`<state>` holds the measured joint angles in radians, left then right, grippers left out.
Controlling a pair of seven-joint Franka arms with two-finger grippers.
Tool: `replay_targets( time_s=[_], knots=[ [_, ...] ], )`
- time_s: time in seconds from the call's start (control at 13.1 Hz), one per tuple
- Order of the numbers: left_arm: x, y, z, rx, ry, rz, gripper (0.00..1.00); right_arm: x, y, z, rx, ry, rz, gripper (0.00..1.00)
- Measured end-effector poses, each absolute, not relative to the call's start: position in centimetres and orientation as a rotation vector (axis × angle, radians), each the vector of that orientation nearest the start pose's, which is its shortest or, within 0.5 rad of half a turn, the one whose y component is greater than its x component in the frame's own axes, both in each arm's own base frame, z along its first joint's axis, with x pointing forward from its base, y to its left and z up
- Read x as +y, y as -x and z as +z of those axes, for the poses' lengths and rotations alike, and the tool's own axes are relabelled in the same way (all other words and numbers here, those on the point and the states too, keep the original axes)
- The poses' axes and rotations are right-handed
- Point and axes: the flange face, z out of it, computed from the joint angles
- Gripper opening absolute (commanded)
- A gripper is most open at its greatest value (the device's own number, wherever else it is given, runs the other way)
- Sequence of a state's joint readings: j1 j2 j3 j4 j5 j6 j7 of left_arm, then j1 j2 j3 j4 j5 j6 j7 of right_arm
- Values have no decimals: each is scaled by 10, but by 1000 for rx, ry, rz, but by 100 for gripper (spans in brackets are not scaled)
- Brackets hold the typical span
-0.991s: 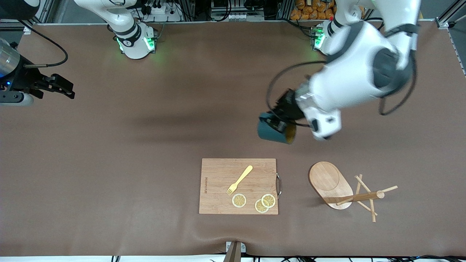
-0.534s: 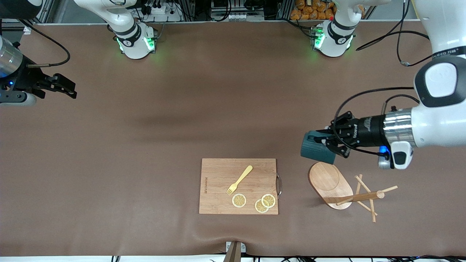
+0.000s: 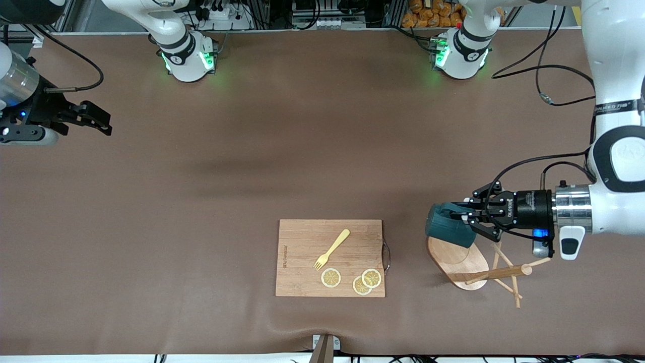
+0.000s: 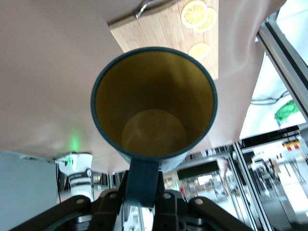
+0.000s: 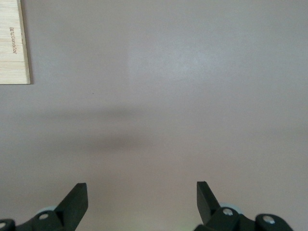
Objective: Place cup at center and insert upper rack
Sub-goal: 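Carry the mug with the left gripper to the wooden mug tree, then slide the mug onto a mug-tree peg with the left gripper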
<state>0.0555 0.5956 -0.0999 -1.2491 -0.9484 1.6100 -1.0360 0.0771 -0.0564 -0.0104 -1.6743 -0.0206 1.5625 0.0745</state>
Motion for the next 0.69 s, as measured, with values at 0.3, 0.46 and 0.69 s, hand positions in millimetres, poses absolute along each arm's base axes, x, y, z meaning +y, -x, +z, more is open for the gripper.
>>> replay_targets(
  time_s=[0.3, 0.46, 0.69],
  knots=[
    [-55, -714, 406, 1193, -1787, -934, 0, 33, -533, 606, 12, 3164, 86, 100],
    [-44, -717, 396, 1188, -1734, -946, 0, 33, -533, 606, 12, 3164, 85, 100],
    [-33, -719, 391, 1197, -1700, -949, 0, 33, -532, 607, 11, 3164, 82, 100]
  ],
)
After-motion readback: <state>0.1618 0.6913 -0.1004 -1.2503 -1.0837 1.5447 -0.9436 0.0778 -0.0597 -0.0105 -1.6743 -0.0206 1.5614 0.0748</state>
